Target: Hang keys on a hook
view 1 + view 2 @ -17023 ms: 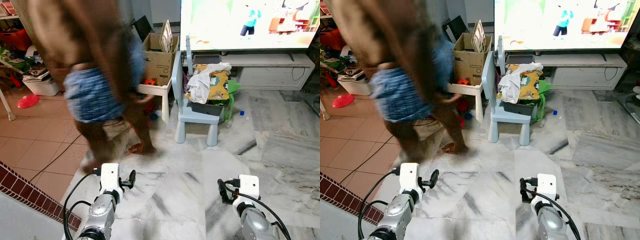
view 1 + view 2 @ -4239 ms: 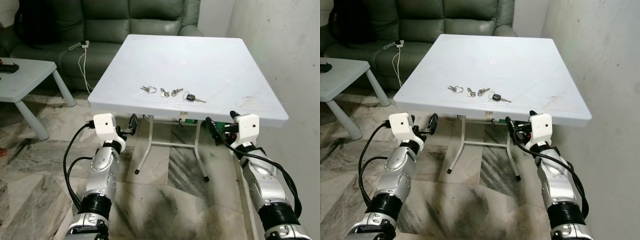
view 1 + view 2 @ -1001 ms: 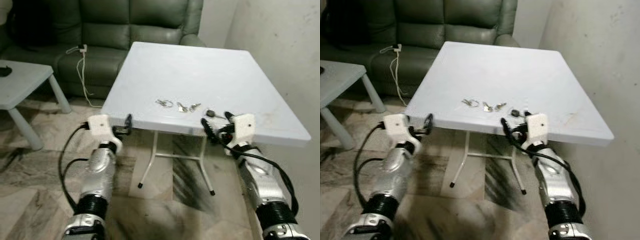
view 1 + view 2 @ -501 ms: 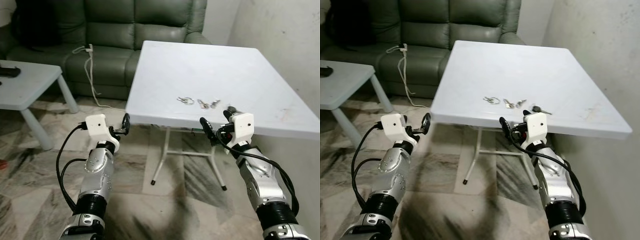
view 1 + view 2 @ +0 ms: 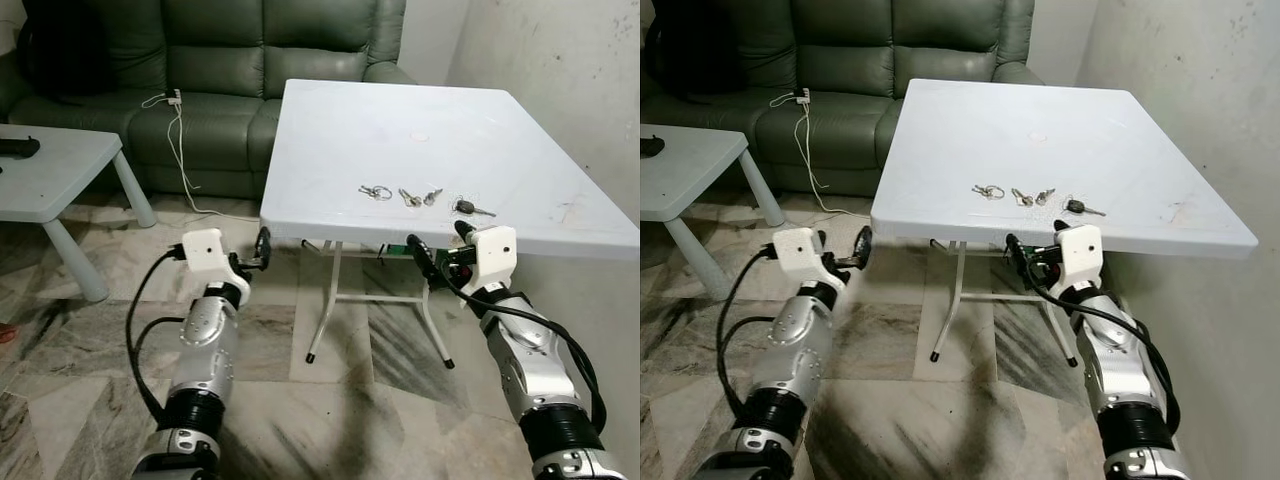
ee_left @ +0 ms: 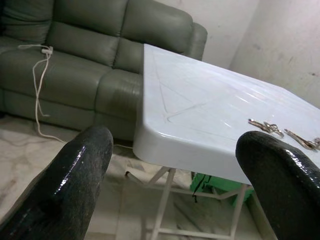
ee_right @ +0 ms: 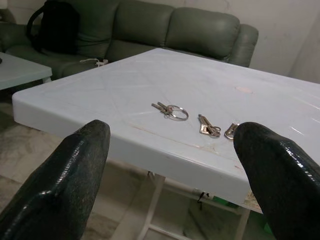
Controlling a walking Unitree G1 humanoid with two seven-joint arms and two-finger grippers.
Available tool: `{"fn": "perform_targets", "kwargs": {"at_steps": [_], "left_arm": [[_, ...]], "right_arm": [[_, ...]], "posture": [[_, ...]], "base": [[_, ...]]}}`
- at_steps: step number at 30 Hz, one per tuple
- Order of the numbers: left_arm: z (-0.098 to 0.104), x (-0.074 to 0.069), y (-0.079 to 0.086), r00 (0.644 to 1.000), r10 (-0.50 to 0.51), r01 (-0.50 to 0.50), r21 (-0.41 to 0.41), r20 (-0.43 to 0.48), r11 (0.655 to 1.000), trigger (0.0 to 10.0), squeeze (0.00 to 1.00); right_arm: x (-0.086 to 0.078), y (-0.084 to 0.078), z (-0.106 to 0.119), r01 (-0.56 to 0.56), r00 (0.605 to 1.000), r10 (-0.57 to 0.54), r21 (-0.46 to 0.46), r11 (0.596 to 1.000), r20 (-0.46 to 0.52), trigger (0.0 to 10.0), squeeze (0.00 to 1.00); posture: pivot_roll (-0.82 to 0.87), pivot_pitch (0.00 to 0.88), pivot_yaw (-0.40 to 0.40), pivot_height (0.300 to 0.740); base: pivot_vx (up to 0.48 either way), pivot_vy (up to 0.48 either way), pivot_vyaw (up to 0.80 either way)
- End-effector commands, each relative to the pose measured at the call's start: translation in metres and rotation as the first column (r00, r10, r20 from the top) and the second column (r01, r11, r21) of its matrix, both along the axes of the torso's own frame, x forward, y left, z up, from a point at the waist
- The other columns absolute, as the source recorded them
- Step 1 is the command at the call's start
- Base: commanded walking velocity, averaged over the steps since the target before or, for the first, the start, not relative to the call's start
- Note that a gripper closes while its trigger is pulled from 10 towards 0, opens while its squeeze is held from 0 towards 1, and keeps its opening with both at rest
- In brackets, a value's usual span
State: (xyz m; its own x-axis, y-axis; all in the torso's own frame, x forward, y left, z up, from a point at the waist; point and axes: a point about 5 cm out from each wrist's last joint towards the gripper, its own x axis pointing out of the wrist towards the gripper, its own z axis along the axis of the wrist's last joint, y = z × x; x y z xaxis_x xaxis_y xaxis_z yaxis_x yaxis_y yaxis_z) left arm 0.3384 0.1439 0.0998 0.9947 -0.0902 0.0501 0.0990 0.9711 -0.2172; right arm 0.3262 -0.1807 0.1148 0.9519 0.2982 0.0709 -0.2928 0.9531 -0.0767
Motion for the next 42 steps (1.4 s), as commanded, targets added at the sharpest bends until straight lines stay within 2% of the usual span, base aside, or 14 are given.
{"fn": "perform_targets", "kwargs": {"at_steps": [1,42], "left_arm": [[0.0043,0.0010,0.0014,1.000,0.008,-0.008,0.001,0.017,1.000,10.0,0.00],[0.0020,-0.0009,0.0025,1.000,0.015,-0.015,-0.002,0.001,1.000,10.0,0.00]], "right_arm": [[0.0003,-0.0034,0.0028,0.010,1.000,-0.010,-0.006,1.000,0.005,10.0,0.00],[-0.0004,-0.0005,0.0008,-0.005,1.000,0.005,-0.006,1.000,-0.011,10.0,0.00]], "posture": [[-0.07,0.000,-0.075,0.740],[-0.06,0.000,-0.079,0.740]], "base": [[0.319,0.000,0.00],[0.306,0.000,0.00]]}}
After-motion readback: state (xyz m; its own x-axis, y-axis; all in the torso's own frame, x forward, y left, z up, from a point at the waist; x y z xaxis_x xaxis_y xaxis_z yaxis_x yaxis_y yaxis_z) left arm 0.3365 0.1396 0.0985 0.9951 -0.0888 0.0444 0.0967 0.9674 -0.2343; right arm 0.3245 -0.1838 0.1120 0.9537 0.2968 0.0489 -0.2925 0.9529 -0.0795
